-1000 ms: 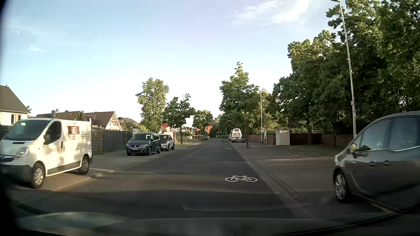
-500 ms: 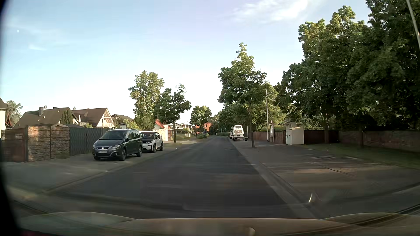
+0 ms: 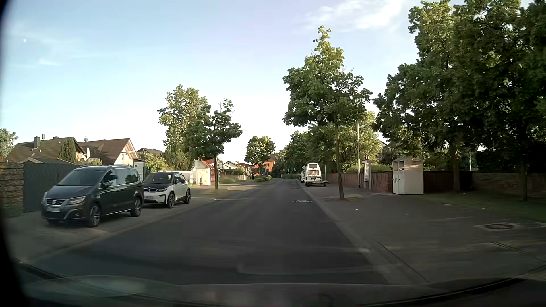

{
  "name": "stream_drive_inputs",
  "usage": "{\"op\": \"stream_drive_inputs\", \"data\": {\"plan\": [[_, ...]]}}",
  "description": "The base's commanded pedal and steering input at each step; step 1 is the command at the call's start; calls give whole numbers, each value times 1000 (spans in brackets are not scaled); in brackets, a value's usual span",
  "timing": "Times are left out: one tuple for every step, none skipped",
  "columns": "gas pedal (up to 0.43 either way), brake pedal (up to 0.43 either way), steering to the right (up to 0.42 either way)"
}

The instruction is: Follow the waypoints while adhering to traffic rules and regulations

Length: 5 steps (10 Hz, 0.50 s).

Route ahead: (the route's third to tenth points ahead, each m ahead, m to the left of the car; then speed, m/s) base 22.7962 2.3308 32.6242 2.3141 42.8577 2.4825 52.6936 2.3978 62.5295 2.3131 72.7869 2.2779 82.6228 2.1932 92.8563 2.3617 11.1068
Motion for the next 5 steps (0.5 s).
{"op": "stream_drive_inputs", "data": {"plan": [[0, 30, -3], [0, 30, -2], [0, 30, -2], [0, 30, -2], [0, 30, -2]]}}
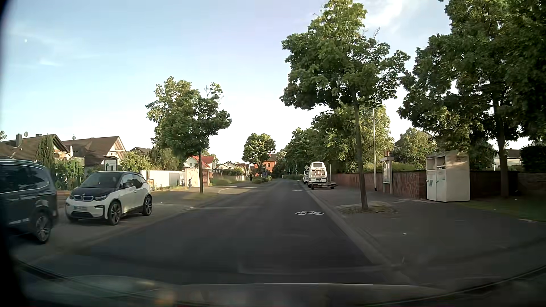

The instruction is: Follow the waypoints while adhering to traffic rules and regulations

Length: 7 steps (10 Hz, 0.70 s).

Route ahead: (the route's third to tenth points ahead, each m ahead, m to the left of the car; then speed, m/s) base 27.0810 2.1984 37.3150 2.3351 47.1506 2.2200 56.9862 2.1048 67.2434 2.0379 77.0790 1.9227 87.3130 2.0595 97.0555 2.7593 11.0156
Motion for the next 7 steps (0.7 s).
{"op": "stream_drive_inputs", "data": {"plan": [[0, 30, -2], [0, 30, -2], [0, 30, -1], [0, 30, -2], [0, 30, -2], [0, 30, -1], [0, 30, -1]]}}
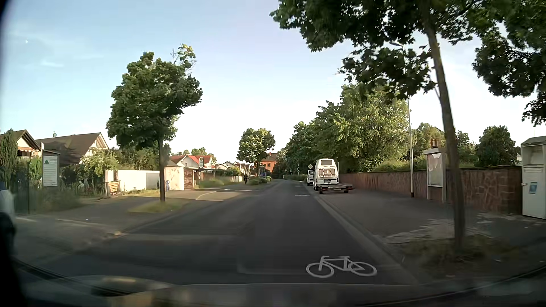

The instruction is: Follow the waypoints while adhering to traffic rules and regulations

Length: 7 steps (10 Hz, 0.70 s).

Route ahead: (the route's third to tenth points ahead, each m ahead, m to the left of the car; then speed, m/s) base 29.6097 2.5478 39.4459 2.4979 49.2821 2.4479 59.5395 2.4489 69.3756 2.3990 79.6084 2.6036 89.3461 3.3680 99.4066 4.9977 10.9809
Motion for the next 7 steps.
{"op": "stream_drive_inputs", "data": {"plan": [[0, 30, -1], [0, 30, -1], [0, 30, -1], [0, 30, -1], [0, 30, -1], [0, 30, -1], [0, 30, -1]]}}
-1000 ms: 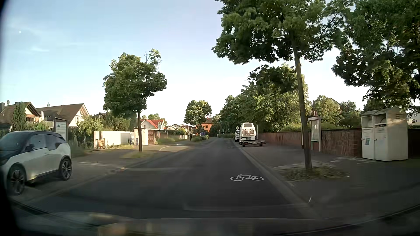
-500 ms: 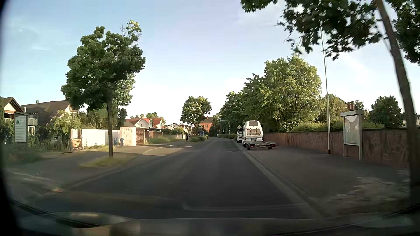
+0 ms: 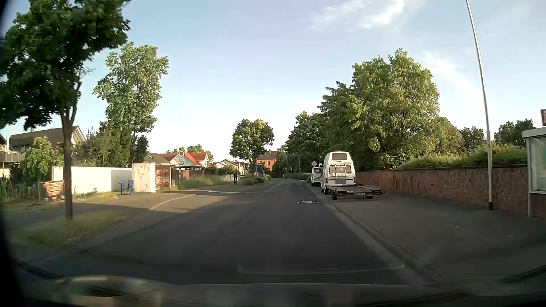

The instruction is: Follow the waypoints while adhering to traffic rules and regulations

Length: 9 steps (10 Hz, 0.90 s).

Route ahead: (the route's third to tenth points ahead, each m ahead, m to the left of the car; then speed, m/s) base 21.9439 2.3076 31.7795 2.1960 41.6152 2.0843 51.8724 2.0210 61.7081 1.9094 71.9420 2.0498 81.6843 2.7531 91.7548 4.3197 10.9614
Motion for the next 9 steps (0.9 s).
{"op": "stream_drive_inputs", "data": {"plan": [[0, 30, -1], [0, 30, -1], [0, 30, -1], [0, 30, -1], [0, 30, 0], [0, 30, 4], [0, 30, 4], [20, 30, 4], [20, 30, 5]]}}
